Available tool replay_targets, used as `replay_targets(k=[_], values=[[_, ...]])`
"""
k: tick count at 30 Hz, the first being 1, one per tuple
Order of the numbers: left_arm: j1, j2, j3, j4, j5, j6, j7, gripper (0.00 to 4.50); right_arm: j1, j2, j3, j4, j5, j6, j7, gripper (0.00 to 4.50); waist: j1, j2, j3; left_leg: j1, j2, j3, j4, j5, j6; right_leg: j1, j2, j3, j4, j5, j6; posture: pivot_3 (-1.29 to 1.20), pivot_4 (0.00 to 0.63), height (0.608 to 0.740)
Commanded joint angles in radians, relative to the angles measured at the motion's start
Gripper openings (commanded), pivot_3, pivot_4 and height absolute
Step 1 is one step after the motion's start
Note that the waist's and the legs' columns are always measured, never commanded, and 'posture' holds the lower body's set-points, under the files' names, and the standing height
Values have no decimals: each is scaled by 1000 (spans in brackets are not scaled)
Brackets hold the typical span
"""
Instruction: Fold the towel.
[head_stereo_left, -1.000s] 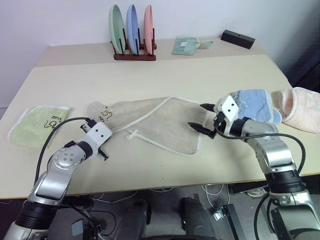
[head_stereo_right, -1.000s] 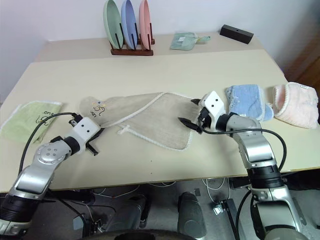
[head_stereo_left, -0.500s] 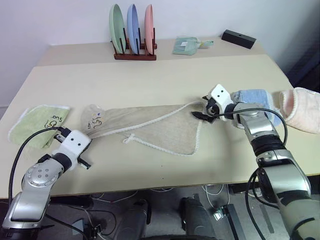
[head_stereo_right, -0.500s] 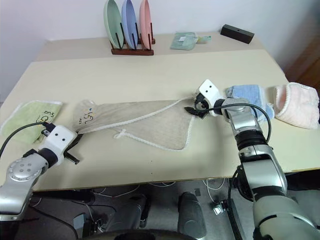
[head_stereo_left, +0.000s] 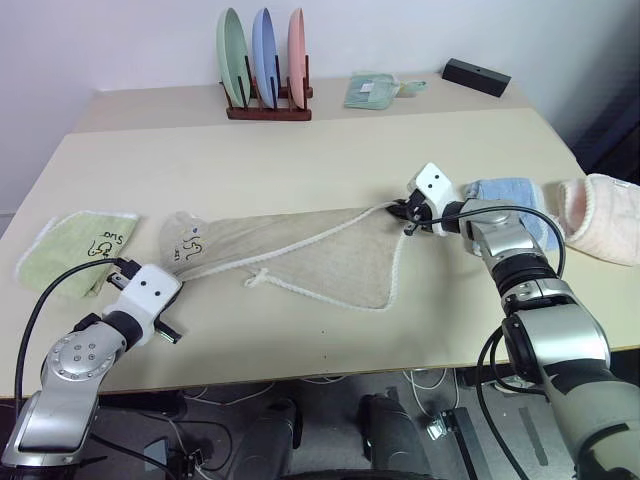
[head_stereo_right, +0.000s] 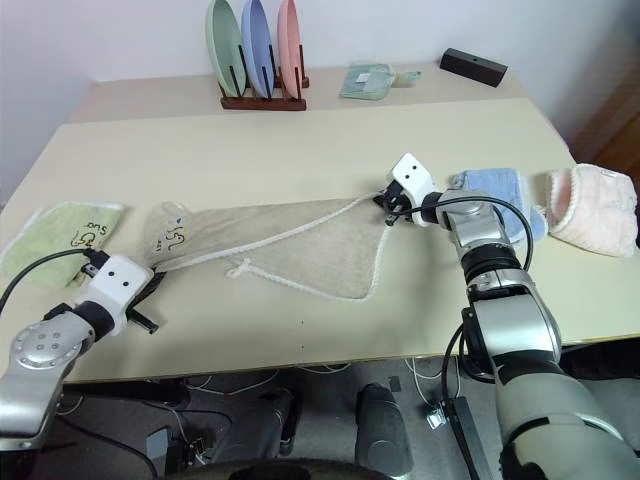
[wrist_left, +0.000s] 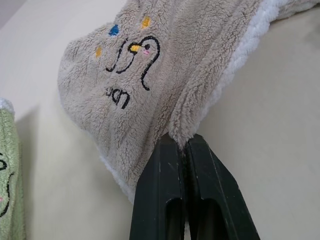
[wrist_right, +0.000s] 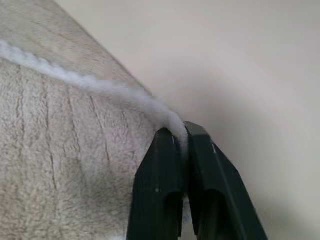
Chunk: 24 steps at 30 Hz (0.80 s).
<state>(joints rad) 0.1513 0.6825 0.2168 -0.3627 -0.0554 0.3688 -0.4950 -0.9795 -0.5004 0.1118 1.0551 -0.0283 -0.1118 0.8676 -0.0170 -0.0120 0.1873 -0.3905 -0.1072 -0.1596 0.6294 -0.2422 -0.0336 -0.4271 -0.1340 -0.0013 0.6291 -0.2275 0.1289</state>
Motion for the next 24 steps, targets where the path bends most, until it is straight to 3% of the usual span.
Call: replay_targets(k=[1, 8, 12, 15, 17, 24], values=[[-142, 17, 42, 63, -24, -8, 2, 0, -98, -42, -37, -50, -14, -75, -67, 82, 4, 1, 1, 0, 0, 0, 0, 0, 0, 0, 0, 0, 0, 0, 0, 0, 150, 740], [-741, 57, 54, 509, -2, -131, 113, 0, -347, -87, -56, 5, -51, -200, -215, 82, -3, 1, 3, -2, -1, -1, 0, 3, -5, -3, 2, -1, 1, 2, -2, 0, 150, 740], [-866, 93, 68, 612, -25, -192, 92, 0, -390, -105, -73, -38, -23, -239, -147, 82, -25, 1, 3, -2, -1, 0, -1, 3, -9, -3, 1, -1, -1, 3, 0, 0, 150, 740], [-771, 135, 99, 530, -82, -173, -10, 0, -281, -133, -79, -233, 73, -193, 67, 82, -42, 1, 3, -2, 0, 2, -2, -1, -7, -4, 0, -1, -1, 3, 0, 0, 150, 740], [-630, 152, 133, 419, -126, -152, -78, 0, -156, -165, -70, -414, 127, -112, 171, 82, -53, 1, 3, -2, 1, 3, -2, -2, -5, -4, 0, -1, -1, 2, 1, 0, 150, 740], [-60, 153, 293, 18, -266, 30, -259, 0, 317, -333, -91, -992, 308, 283, 365, 82, -41, 2, 4, -4, 3, 5, 1, -6, 1, -9, 0, 2, 0, 2, 0, 0, 150, 740]])
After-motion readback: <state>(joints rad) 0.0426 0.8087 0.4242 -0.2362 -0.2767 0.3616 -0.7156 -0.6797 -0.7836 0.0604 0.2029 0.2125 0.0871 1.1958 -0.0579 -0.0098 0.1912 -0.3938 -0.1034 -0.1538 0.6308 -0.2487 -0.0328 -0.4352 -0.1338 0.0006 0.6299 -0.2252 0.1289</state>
